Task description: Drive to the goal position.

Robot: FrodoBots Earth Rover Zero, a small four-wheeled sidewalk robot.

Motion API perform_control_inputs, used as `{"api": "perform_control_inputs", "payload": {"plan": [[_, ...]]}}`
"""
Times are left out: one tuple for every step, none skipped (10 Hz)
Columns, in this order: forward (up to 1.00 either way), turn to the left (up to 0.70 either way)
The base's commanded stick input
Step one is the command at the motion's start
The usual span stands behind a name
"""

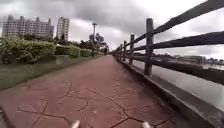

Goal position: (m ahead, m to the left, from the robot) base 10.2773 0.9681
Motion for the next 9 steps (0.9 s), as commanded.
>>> {"api": "perform_control_inputs", "payload": {"plan": [[0.5,0.0],[0.5,0.0],[0.5,0.0],[0.5,0.0],[0.5,0.0],[0.5,0.0],[0.5,0.0],[0.5,0.0],[0.5,0.0]]}}
